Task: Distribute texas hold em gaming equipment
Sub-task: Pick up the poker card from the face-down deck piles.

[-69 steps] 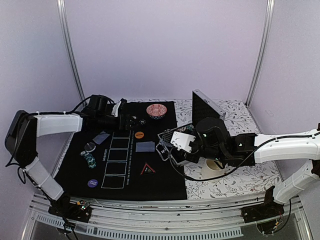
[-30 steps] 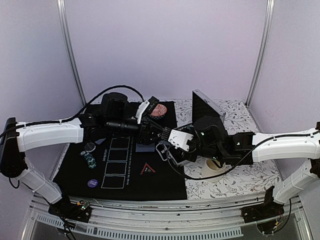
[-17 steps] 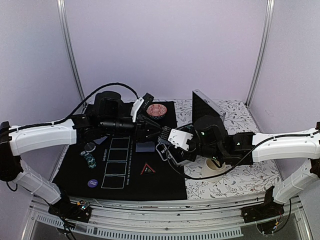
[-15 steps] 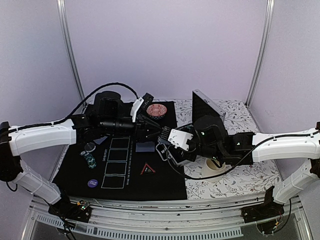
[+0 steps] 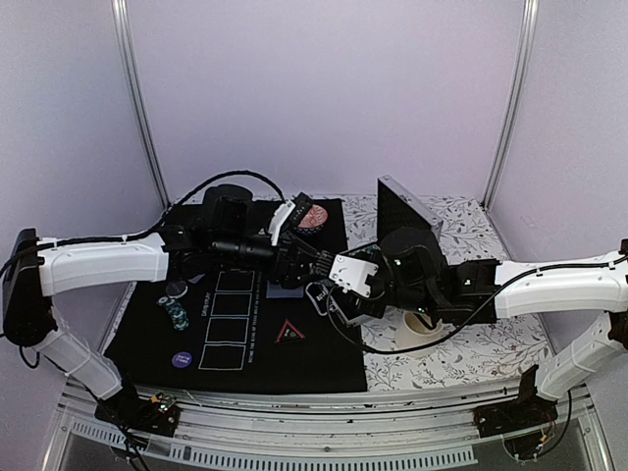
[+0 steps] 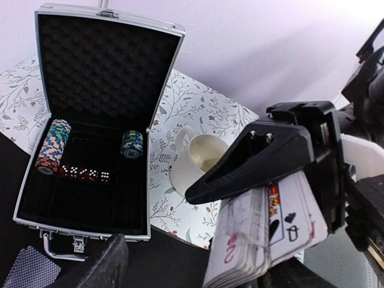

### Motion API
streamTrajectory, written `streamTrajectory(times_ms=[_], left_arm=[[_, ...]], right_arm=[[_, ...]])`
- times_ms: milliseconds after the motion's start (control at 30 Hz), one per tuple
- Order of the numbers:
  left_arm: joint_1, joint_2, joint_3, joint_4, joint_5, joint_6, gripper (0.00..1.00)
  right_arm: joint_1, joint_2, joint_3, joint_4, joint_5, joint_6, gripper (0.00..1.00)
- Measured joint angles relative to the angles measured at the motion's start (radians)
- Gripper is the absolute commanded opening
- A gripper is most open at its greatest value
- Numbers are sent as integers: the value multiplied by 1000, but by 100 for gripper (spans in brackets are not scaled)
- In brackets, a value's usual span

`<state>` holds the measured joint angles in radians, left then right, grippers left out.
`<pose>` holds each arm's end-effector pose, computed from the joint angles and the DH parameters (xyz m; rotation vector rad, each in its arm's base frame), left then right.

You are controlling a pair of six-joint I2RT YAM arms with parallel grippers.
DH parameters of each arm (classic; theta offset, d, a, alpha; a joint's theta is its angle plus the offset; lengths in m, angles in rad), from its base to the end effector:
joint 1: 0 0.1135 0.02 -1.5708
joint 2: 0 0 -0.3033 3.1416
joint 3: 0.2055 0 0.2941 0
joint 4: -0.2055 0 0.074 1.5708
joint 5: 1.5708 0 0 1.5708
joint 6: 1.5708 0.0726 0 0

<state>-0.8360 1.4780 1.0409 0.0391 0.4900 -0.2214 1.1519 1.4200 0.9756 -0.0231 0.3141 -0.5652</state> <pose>0.2464 -0.3237 0.2945 0.9592 1.8794 -1.1469 0.1783 0.3452 0.2793 -1.3896 1.4580 0.0528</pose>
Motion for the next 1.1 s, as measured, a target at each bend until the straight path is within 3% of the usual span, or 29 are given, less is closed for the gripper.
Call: streamTrajectory(times_ms=[300, 400, 567, 833, 1100], left_arm=[[-6, 23, 13, 10, 49, -19, 21], [-7, 8, 7, 12, 61, -11, 12], [-6, -24, -11, 8, 74, -3, 13], [-4, -47, -21, 0, 69, -6, 32], [0, -55, -21, -10, 51, -6, 32]], right_arm=[[0, 0, 0, -13, 3, 0, 45], [0, 0, 0, -14, 5, 0, 44], [0, 0, 0, -2, -3, -1, 45], [1, 0, 0, 9, -9, -4, 45], [1, 0, 0, 8, -9, -8, 44]])
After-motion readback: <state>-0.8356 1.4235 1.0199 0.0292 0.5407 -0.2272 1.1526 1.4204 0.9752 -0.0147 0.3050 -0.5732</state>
